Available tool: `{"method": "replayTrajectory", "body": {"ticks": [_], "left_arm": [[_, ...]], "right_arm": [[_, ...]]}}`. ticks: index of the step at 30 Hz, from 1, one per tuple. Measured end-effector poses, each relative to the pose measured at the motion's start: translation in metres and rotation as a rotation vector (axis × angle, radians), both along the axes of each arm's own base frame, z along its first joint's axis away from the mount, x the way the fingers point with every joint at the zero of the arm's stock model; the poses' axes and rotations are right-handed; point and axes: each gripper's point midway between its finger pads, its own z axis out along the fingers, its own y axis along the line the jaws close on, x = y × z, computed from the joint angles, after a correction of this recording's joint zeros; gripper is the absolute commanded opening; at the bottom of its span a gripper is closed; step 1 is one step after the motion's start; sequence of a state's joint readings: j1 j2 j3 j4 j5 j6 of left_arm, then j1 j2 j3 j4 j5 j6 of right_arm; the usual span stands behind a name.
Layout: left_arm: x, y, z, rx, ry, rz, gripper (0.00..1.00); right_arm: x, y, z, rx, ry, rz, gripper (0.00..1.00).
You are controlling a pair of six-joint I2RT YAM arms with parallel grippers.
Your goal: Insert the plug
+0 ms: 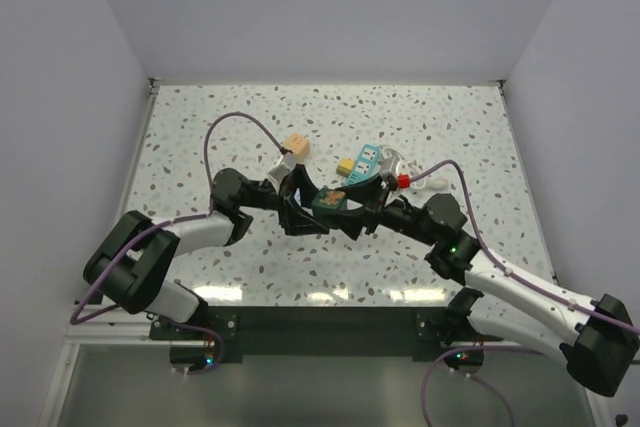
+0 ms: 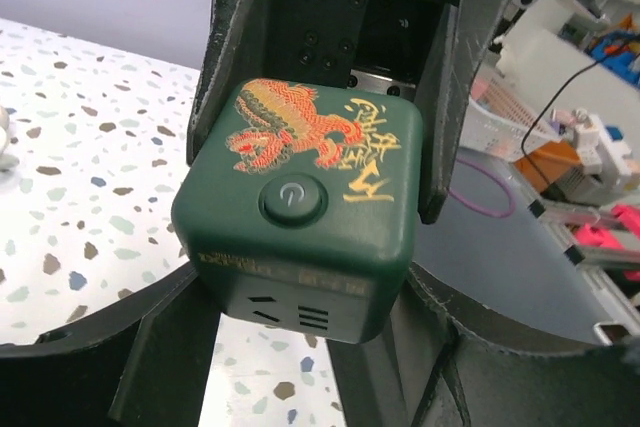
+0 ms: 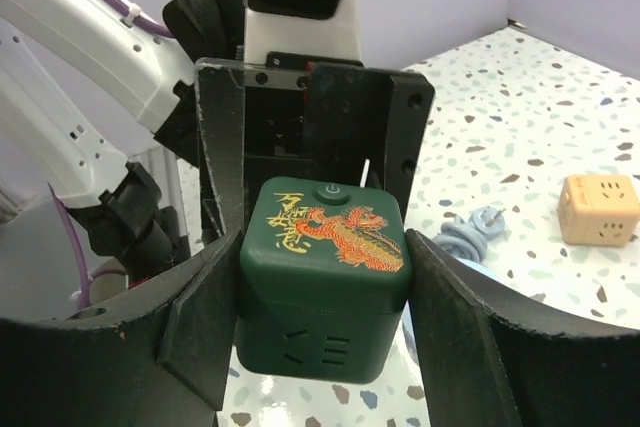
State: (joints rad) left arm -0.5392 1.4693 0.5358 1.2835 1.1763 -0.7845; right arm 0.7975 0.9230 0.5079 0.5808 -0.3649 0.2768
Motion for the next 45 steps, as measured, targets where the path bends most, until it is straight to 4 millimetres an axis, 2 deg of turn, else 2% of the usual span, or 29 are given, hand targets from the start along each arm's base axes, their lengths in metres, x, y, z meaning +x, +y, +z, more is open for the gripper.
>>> {"method": "replayTrajectory", "body": {"ticks": [2,7,17,20,27,35,38,41,44,45], "left_arm": [[0.001,-0.001,0.001,-0.005,-0.065,-0.015,0.0],[0.008,-0.003,0.002,-0.013,-0.243,-0.035,0.0],[0.012,0.0,-0.022,0.05,-0.272,-0.059,0.0],[0.013,0.0,-0.029,0.071,-0.277,-0.071,0.0],[0.011,-0.003,-0.026,0.071,-0.369,-0.093,0.0],[0.012,-0.003,-0.031,0.089,-0.398,-0.11,0.0],[0.013,-0.002,-0.033,0.098,-0.411,-0.12,0.0],[0.011,-0.002,-0.033,0.099,-0.421,-0.131,0.0],[0.01,-0.001,-0.036,0.111,-0.411,-0.136,0.0],[0.01,0.0,-0.036,0.114,-0.411,-0.137,0.0]], "right_arm": [[-0.001,-0.006,0.0,-0.016,0.003,-0.019,0.45],[-0.002,-0.013,-0.003,-0.093,0.033,-0.04,0.55],[-0.002,-0.008,-0.028,-0.259,0.122,0.01,0.62],[-0.002,-0.008,-0.035,-0.289,0.141,0.024,0.7],[-0.009,0.002,-0.043,-0.321,0.176,0.094,0.76],[-0.01,0.0,-0.049,-0.35,0.189,0.098,0.76],[-0.011,-0.002,-0.05,-0.365,0.19,0.098,0.73],[-0.011,-0.003,-0.051,-0.378,0.188,0.099,0.65],[-0.012,-0.004,-0.053,-0.39,0.184,0.101,0.51],[-0.012,-0.004,-0.054,-0.392,0.181,0.103,0.43]]}}
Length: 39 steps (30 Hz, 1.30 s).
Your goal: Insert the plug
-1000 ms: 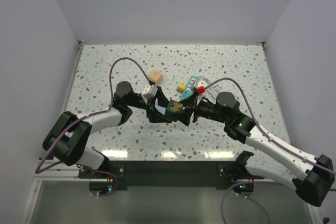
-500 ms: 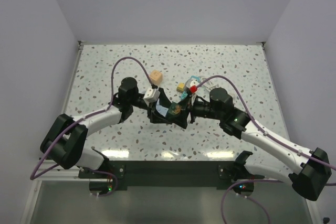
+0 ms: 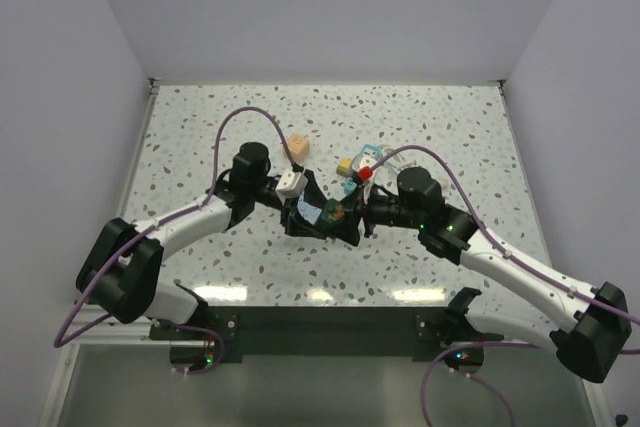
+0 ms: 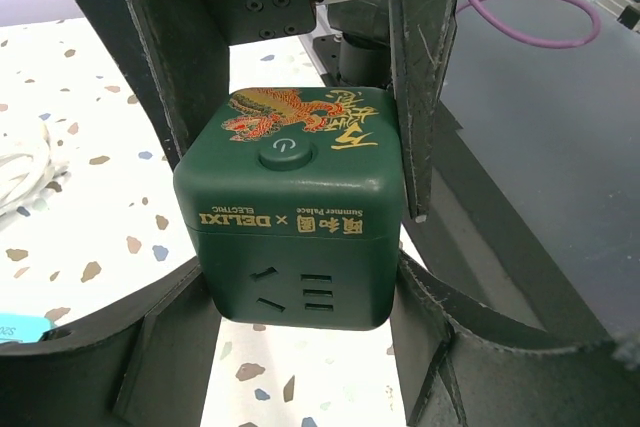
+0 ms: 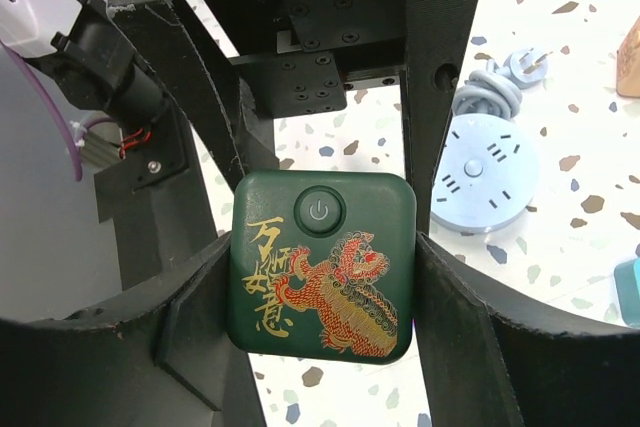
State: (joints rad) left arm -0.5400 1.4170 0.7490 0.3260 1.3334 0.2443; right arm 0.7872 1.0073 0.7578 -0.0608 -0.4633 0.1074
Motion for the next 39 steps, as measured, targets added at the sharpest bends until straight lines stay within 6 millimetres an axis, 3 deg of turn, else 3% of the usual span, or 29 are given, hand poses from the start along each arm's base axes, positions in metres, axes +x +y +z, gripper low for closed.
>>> {"method": "replayTrajectory", "body": {"ticks": [1,2,3,4,5,7,8,11,16,21,26,30,35,39], "left_arm": [[0.0,0.0,0.0,0.002,-0.001,-0.001,0.0],[0.0,0.0,0.0,0.003,-0.003,-0.002,0.0],[0.0,0.0,0.0,0.005,-0.005,-0.002,0.0],[0.001,0.0,0.0,0.006,-0.005,0.001,0.05],[0.002,0.0,0.0,0.008,-0.005,0.004,0.22],[0.005,-0.001,-0.001,0.015,-0.004,0.023,0.38],[0.006,-0.002,-0.001,0.021,0.002,0.037,0.6],[0.015,-0.006,0.0,0.034,0.012,0.098,0.88],[0.045,-0.002,-0.006,0.051,0.048,0.273,0.97],[0.067,0.022,-0.019,0.051,0.149,0.444,1.0],[0.114,0.075,-0.019,0.008,0.235,0.784,1.0],[0.148,0.102,-0.02,0.001,0.274,1.048,1.0],[0.167,0.125,-0.031,0.01,0.342,1.251,1.0],[0.173,0.139,-0.042,0.025,0.389,1.353,1.0]], "right_arm": [[0.0,0.0,0.0,-0.002,-0.003,0.001,0.38],[0.0,0.0,0.0,-0.003,-0.005,0.002,0.18],[0.0,0.0,0.0,-0.003,-0.006,0.002,0.06],[0.001,0.0,0.0,-0.004,-0.009,0.0,0.0],[0.001,0.0,-0.001,-0.005,-0.011,-0.003,0.0],[0.004,-0.001,0.0,-0.006,-0.018,-0.02,0.0],[0.006,-0.001,0.001,-0.006,-0.023,-0.033,0.0],[0.015,-0.008,0.005,0.001,-0.048,-0.103,0.0],[0.023,-0.028,0.031,0.06,-0.109,-0.235,0.0],[0.031,-0.037,0.046,0.115,-0.135,-0.315,0.0],[0.043,-0.036,0.023,0.108,-0.084,-0.392,0.0],[0.045,-0.026,-0.007,0.072,-0.047,-0.432,0.0],[0.04,0.005,-0.026,0.069,-0.045,-0.437,0.0],[0.05,0.023,-0.043,0.066,-0.04,-0.477,0.0]]}}
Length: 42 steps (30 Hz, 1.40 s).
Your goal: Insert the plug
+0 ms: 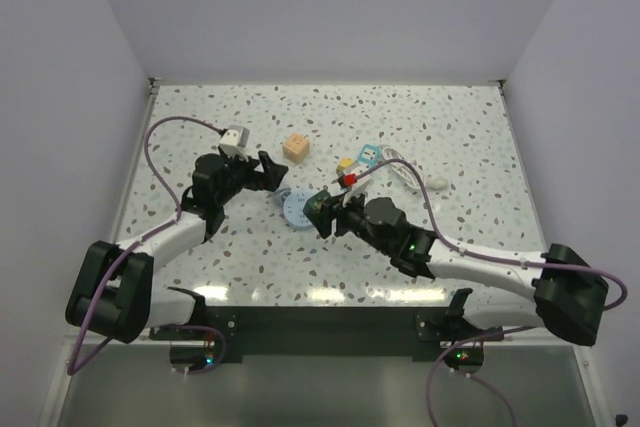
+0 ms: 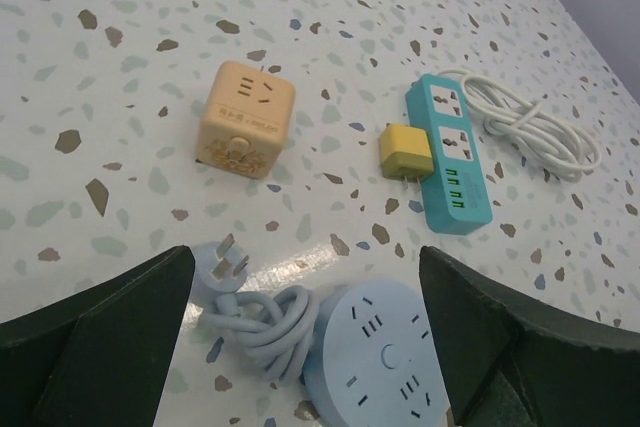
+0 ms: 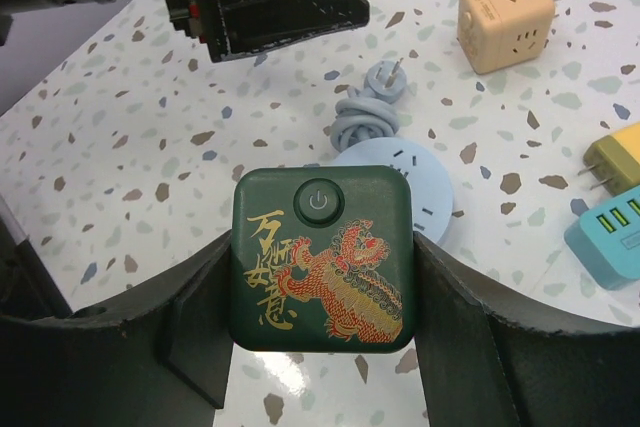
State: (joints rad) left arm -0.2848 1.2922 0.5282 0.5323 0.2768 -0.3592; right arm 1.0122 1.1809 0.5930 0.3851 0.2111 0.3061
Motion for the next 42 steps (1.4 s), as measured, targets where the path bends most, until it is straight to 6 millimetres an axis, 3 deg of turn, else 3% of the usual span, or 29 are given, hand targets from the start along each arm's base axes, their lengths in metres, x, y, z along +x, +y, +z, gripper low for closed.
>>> {"method": "replayTrajectory", "body": {"ticks": [7,17,33,42], "left_arm": [[0.006,0.018,-0.011,-0.001,0.056,0.11,1.0],[0.007,0.021,-0.013,-0.003,0.066,0.132,1.0],[0.007,0.023,-0.013,-0.003,0.068,0.138,1.0],[0.008,0.025,-0.015,-0.002,0.073,0.143,1.0]], "right_arm": [[0.021,0.013,-0.035,-0.03,0.048,-0.094,0.0],[0.03,0.031,-0.064,-0.028,0.093,-0.153,0.0],[0.039,0.036,-0.085,-0.045,0.106,-0.218,0.0],[0.042,0.033,-0.086,-0.046,0.101,-0.248,0.0]]}}
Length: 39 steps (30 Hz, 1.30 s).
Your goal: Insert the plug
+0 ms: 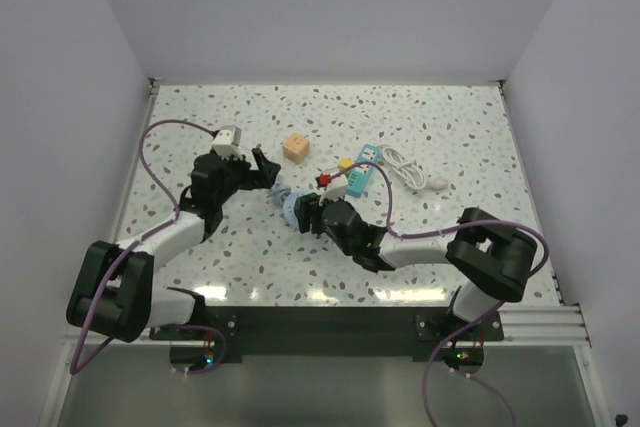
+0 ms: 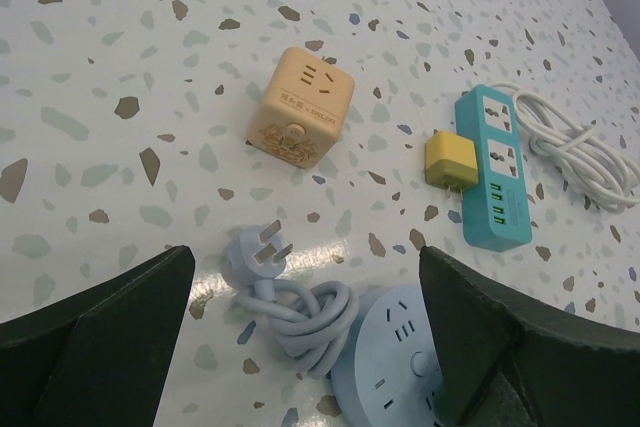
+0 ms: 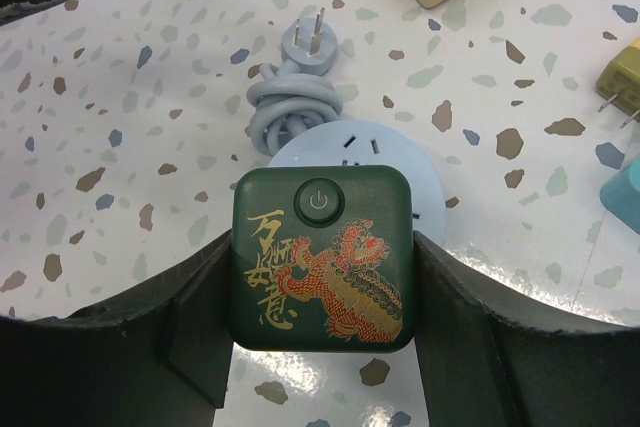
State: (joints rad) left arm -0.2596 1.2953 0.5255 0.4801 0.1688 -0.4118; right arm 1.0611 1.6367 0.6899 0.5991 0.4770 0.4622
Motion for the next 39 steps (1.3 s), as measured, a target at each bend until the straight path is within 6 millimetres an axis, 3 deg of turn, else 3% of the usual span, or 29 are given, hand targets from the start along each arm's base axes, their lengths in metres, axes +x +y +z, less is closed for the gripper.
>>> {"method": "replayTrajectory", "body": {"ticks": [11,29,39], "left_arm": [[0.0,0.002,-0.002,0.002,0.008,0.005,1.0],[-0.001,0.002,-0.005,0.004,0.018,0.004,1.0],[-0.001,0.004,-0.007,0.002,0.029,0.011,1.0]], "right_arm": [[-0.005,0.02,-0.001,0.005,-0.009,0.008,0.0],[-0.016,0.019,-0.002,-0.025,-0.04,-0.065,0.0],[-0.011,0.035,-0.001,-0.005,-0.057,-0.14,0.0]]}}
